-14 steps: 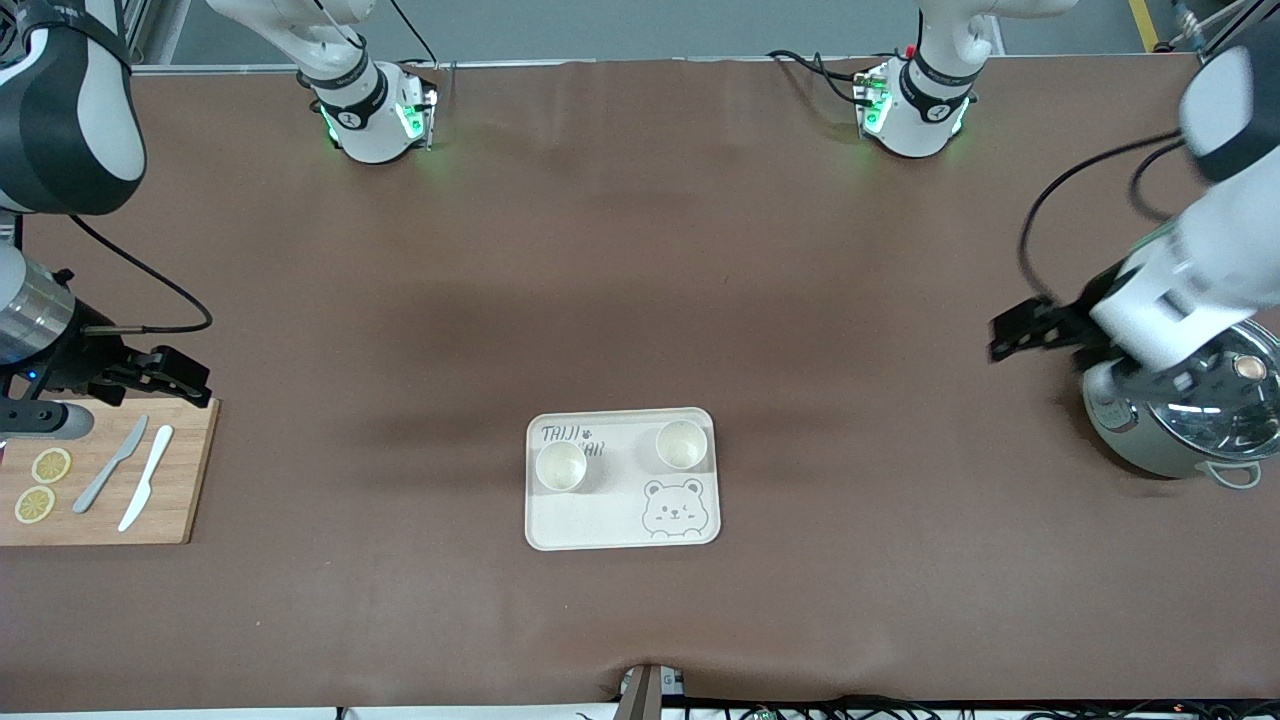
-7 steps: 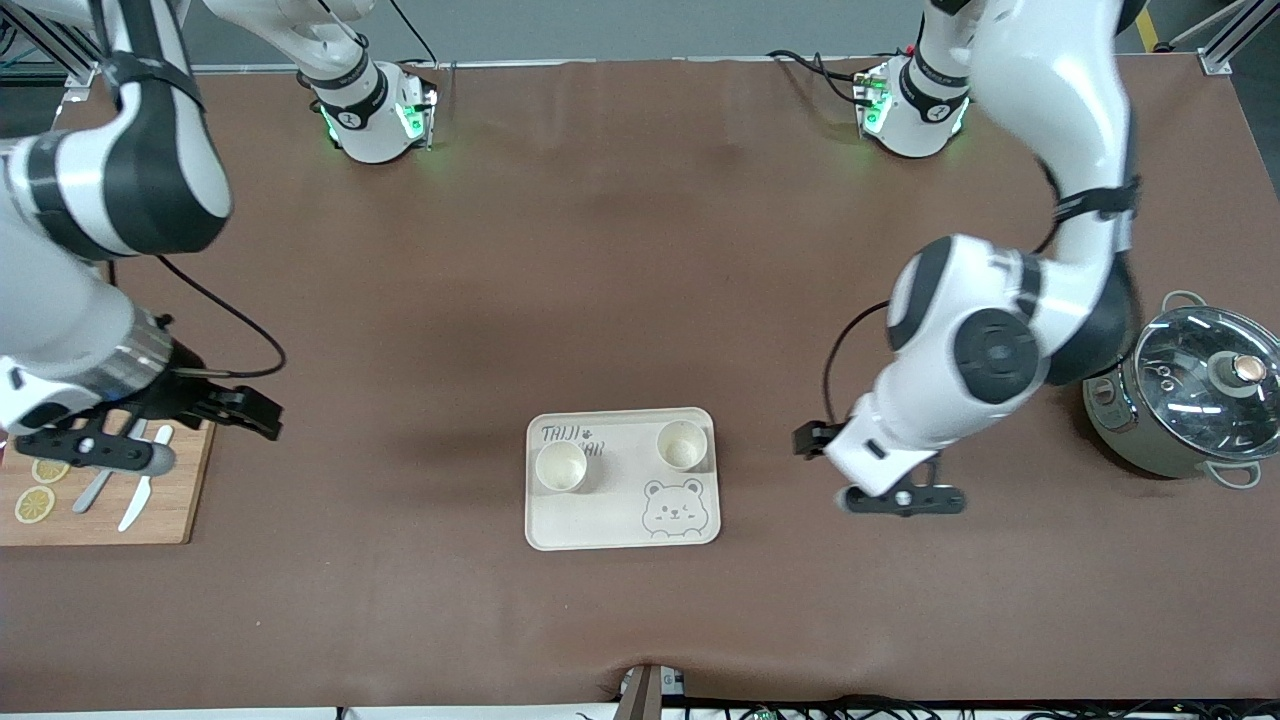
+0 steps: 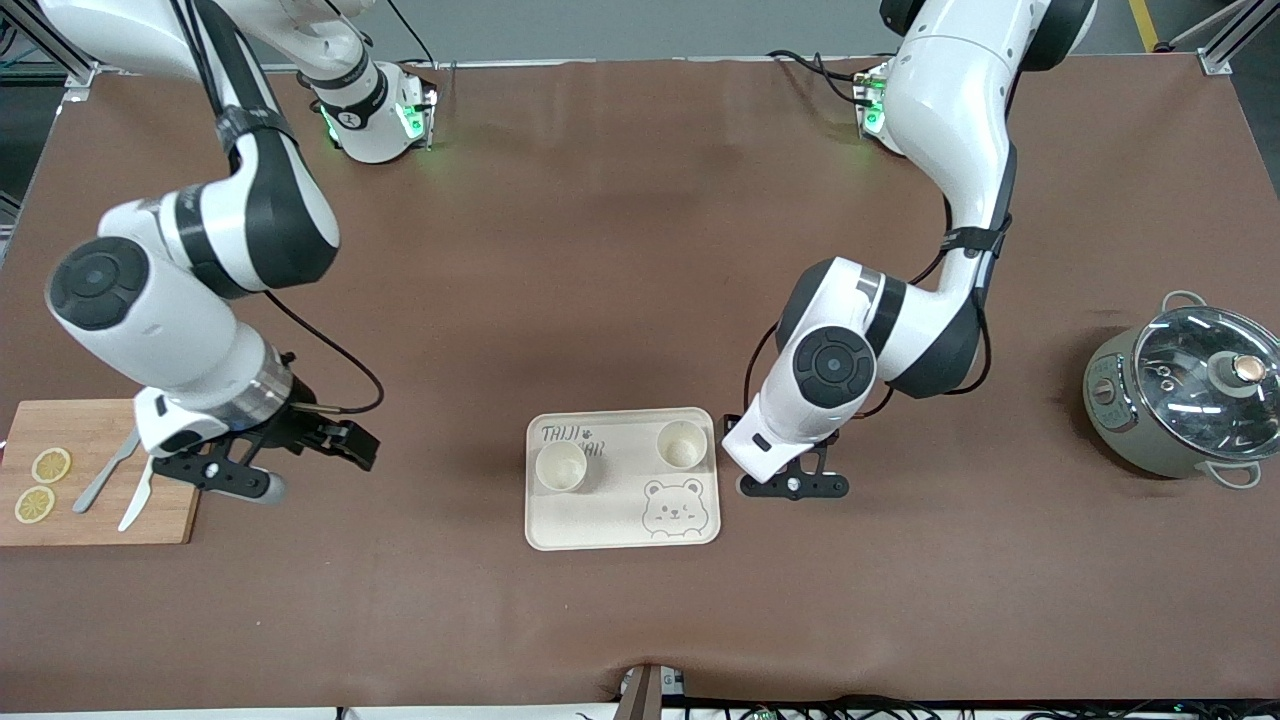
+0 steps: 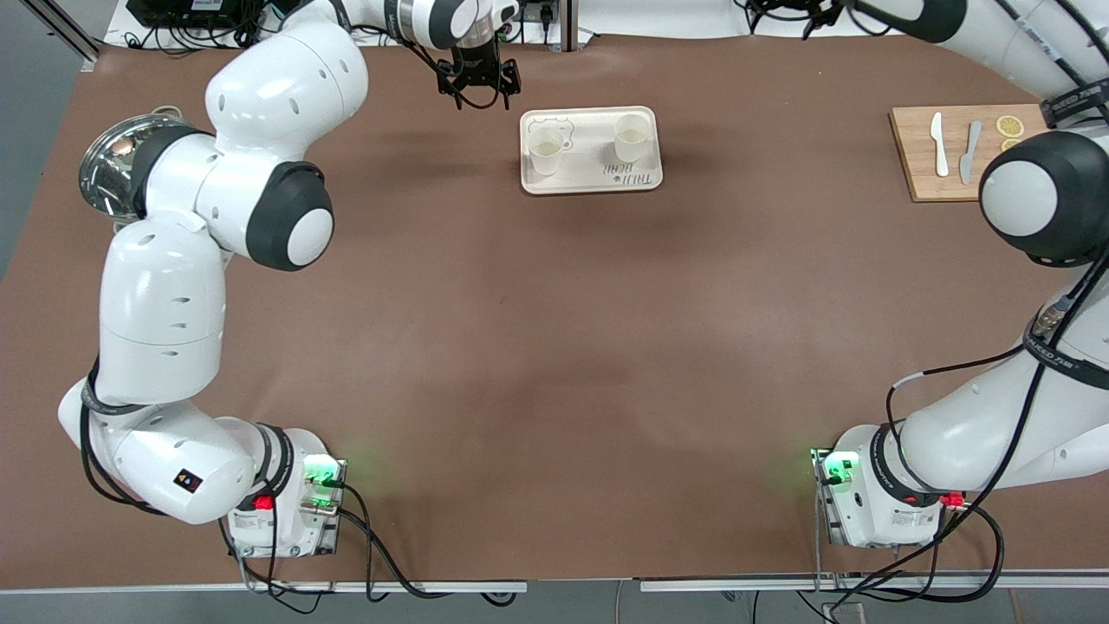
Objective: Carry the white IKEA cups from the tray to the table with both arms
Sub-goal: 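Reach both grippers toward the two white cups on the tray, then lower both grippers around the white cups and close them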
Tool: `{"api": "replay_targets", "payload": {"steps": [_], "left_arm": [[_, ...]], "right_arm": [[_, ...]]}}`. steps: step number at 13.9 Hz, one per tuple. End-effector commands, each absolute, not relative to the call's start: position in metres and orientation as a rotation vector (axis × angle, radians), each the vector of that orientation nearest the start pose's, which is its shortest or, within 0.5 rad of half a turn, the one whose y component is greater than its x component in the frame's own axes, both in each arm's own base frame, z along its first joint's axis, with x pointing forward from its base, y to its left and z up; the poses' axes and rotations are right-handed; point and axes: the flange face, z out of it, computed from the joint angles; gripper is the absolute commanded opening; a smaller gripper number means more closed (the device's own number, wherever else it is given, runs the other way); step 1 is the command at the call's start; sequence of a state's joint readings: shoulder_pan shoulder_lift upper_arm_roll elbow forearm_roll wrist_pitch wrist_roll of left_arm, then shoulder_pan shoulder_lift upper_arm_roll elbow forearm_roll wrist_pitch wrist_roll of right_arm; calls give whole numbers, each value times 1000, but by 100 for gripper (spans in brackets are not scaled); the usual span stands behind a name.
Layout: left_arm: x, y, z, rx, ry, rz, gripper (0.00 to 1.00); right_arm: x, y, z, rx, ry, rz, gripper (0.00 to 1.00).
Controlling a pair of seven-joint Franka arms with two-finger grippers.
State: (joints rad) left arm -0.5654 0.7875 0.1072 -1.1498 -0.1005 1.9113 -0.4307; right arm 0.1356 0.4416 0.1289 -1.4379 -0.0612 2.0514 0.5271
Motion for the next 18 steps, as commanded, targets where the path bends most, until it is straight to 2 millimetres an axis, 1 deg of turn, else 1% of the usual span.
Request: {"api": "replay_targets", "payload": {"steps": [1, 2, 4, 6, 7, 10, 12, 16, 18], "left_arm": [[657, -371, 312, -3148, 1, -27, 100], [656, -374, 302, -3151, -4, -47, 100], [651, -387, 279, -3147, 13, -46, 100], [645, -399, 260, -3145, 11, -59, 100], [642, -406, 256, -3145, 11, -68, 100], [638, -411, 252, -3139, 1, -66, 100], [636, -415, 250, -3137, 9, -65, 100], [635, -417, 236, -3137, 10, -65, 100], [635, -417, 227, -3137, 8, -71, 100]], "right_arm": [[689, 192, 437, -3006, 468, -244, 100], [688, 204, 427, -3004, 482, -227, 100], [687, 223, 401, -3013, 485, -188, 100], [688, 236, 377, -3007, 486, -182, 100], [688, 245, 367, -3003, 479, -183, 100], [685, 274, 343, -2982, 490, -199, 100], [684, 280, 330, -2976, 505, -192, 100], [680, 294, 312, -2981, 481, -181, 100], [682, 296, 305, -2969, 481, -195, 100]]}}
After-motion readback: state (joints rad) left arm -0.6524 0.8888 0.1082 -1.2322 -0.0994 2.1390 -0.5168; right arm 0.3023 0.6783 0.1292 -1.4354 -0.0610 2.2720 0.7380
